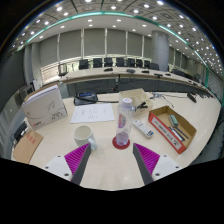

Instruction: Pour water

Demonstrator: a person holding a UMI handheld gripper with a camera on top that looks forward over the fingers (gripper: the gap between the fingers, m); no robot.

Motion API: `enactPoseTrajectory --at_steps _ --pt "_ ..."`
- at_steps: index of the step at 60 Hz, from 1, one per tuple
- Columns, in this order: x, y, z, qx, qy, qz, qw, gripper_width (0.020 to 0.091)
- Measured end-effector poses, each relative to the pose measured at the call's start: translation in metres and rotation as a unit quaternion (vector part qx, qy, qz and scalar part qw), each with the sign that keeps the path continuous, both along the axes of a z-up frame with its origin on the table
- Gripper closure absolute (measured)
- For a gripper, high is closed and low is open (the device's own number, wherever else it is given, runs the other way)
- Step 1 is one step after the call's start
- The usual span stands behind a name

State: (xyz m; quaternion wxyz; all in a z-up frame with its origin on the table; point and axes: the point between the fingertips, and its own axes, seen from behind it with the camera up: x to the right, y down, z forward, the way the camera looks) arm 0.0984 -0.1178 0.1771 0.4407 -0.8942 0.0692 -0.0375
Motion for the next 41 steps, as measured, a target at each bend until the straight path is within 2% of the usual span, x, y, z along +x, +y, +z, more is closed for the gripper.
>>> enactPoseTrajectory --at_steps 20,41 --pt "-0.071 -0.123 0.053 -0.013 -0.030 0.025 0.999 0.0245" --pt "-0.081 -0.149 0.078 0.008 -0.052 0.023 0.998 0.0244"
